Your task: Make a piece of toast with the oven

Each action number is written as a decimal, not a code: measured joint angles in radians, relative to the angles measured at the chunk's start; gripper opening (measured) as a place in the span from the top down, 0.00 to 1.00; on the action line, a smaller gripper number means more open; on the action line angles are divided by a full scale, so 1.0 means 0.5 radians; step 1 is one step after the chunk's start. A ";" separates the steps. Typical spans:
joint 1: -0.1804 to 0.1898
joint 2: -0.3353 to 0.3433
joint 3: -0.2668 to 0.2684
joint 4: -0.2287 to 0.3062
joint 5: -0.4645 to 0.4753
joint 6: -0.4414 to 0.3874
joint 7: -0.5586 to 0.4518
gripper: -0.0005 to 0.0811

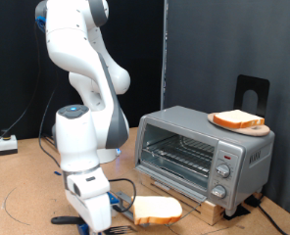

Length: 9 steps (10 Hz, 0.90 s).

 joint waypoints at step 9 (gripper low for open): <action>-0.133 -0.159 0.214 -0.160 0.133 -0.015 -0.089 0.51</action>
